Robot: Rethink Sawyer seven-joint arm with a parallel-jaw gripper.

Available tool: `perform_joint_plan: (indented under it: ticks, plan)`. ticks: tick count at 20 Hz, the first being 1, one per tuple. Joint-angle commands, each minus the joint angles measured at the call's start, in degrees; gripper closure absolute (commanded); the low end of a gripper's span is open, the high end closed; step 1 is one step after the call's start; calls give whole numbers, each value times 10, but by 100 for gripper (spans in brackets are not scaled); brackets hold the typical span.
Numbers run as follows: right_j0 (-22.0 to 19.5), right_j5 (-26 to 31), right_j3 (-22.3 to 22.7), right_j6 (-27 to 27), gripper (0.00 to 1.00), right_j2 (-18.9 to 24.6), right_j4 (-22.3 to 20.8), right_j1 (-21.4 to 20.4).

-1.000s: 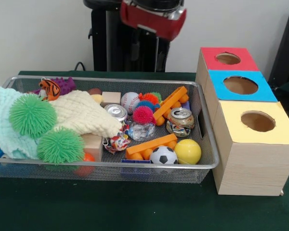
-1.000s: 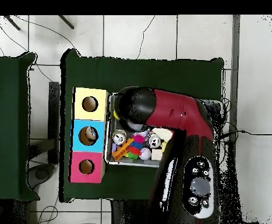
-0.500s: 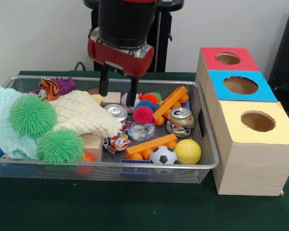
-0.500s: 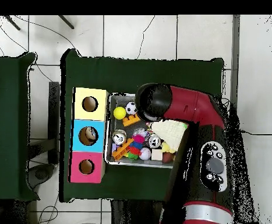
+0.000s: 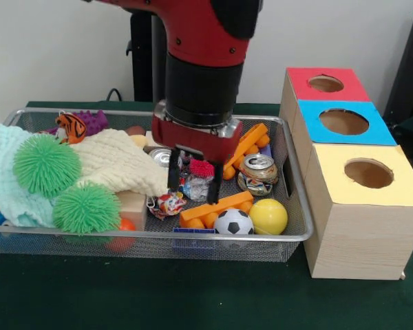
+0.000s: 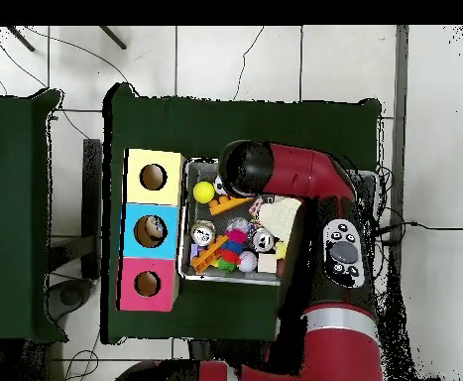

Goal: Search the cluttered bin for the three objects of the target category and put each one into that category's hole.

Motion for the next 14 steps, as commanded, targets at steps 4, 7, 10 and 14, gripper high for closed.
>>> perform_joint_plan:
  ticks: [4, 7, 10, 14]
  plan:
    - [-19, 39, 34, -41, 0, 88, 3, 25]
    - [-16, 76, 40, -52, 0, 79, -11, 19]
    - [-15, 89, 48, -60, 0, 70, -25, 10]
    - [-20, 88, 55, -68, 0, 69, -32, 8]
